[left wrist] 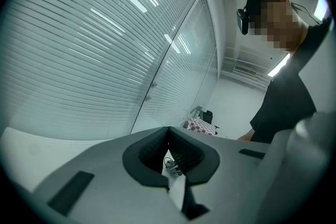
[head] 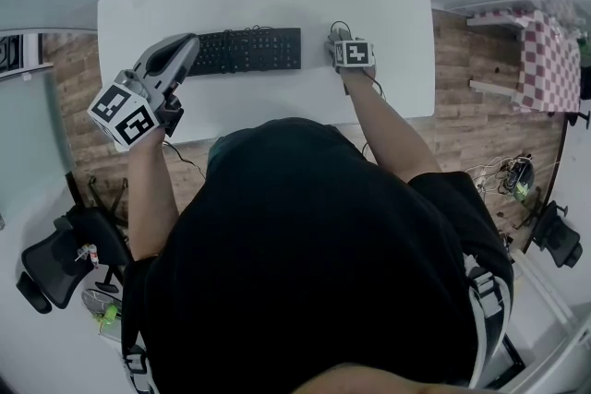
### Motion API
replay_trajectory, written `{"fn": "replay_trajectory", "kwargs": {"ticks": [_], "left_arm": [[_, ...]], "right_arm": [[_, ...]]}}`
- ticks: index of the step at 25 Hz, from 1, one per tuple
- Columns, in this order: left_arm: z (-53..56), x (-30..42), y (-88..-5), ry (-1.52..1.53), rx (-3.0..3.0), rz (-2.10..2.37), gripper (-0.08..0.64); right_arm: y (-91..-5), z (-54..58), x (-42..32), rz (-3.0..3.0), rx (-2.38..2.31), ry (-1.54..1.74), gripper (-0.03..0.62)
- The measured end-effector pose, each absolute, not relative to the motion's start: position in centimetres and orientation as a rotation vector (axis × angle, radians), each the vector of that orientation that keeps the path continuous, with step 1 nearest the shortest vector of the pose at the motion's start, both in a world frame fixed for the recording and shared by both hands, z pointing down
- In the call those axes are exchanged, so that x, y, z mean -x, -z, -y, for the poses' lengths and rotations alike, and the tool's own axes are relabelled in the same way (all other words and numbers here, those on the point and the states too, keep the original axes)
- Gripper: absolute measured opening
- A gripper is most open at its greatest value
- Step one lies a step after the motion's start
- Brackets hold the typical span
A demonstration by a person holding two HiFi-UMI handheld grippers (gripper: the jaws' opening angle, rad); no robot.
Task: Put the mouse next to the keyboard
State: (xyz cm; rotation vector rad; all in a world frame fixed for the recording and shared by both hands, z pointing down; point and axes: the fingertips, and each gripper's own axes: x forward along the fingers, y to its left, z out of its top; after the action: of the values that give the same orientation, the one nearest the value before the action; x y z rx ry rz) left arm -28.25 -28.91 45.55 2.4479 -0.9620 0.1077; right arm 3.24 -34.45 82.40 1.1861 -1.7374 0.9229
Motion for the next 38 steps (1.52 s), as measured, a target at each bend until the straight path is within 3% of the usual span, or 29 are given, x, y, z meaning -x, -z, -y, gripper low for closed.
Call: {"fn": "replay_trajectory", "kwargs": {"ticks": [30,38], "left_arm": [[25.4,25.7,-43.3,-0.076,-2.478,0.985,0.023],[24.1,24.4,-42.7,-0.092,-2.494,0.998,0.022]], "right_arm": [[-71.3,37.4,-2.7,2.046,-1.224,-0.820,0.407],[-65.8,38.4,-2.5,2.172,-1.243,-0.755,0.304]]}}
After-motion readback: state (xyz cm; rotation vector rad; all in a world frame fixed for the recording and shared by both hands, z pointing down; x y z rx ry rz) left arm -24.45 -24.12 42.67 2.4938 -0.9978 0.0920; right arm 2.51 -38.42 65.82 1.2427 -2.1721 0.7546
